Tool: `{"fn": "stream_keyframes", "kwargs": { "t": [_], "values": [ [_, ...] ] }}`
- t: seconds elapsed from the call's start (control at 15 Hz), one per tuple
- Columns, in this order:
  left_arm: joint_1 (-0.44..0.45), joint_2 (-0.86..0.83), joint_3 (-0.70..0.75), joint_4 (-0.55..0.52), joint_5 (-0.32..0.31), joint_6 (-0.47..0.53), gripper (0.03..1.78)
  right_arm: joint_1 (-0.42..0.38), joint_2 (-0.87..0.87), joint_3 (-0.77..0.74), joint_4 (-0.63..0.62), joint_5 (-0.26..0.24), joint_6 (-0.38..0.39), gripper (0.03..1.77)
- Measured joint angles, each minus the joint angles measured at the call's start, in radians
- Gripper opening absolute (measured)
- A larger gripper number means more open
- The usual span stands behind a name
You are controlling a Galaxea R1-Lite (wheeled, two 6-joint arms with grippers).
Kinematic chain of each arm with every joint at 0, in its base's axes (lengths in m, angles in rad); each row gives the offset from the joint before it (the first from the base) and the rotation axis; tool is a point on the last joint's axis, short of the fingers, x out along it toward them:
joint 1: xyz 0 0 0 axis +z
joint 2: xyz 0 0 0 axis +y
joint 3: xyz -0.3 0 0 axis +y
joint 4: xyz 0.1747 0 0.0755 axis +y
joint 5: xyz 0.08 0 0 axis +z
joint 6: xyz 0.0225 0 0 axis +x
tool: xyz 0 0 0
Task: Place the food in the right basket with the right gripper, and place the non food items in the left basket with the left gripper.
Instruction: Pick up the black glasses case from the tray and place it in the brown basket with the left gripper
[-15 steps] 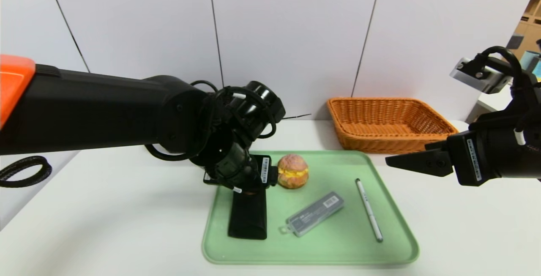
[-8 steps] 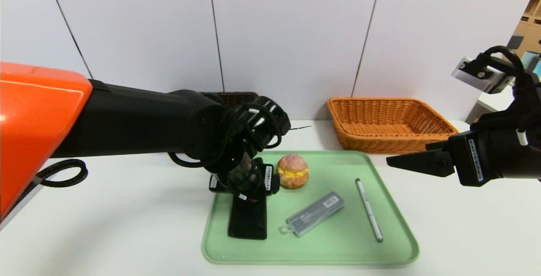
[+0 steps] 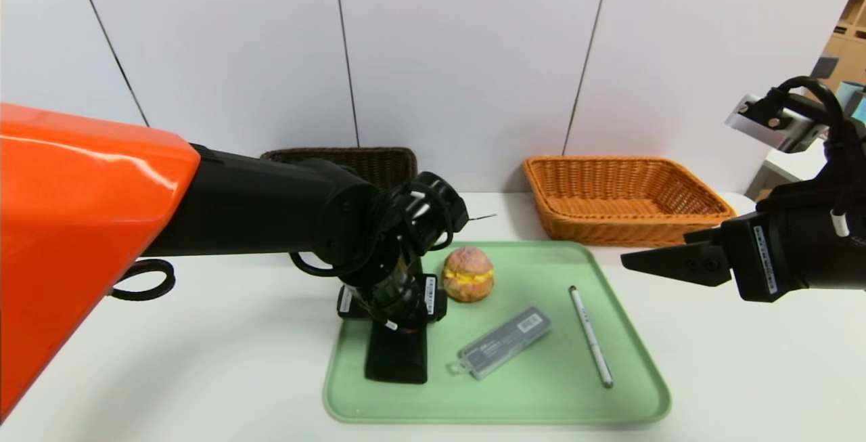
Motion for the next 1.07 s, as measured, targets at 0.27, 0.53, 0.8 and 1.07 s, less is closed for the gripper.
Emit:
{"fn": "stream_keyframes", "kwargs": {
  "t": [0.27,0.53,0.8,1.07],
  "values": [
    [-0.001,0.009,0.000,-0.003,0.001,0.002,1.69,0.000,-0.001,0.001,0.000,0.001,0.018,1.70],
    [-0.002,0.025,-0.007,-0.004,0.063,0.004,1.69,0.000,-0.001,0.001,0.000,0.003,0.017,1.70],
    [-0.004,0.029,-0.008,-0.002,0.068,0.004,1.69,0.000,-0.001,0.001,-0.002,0.003,0.016,1.70],
    [-0.004,0.029,-0.010,0.000,0.061,0.005,1.69,0.000,-0.001,0.001,-0.002,0.003,0.016,1.70]
  ]
}}
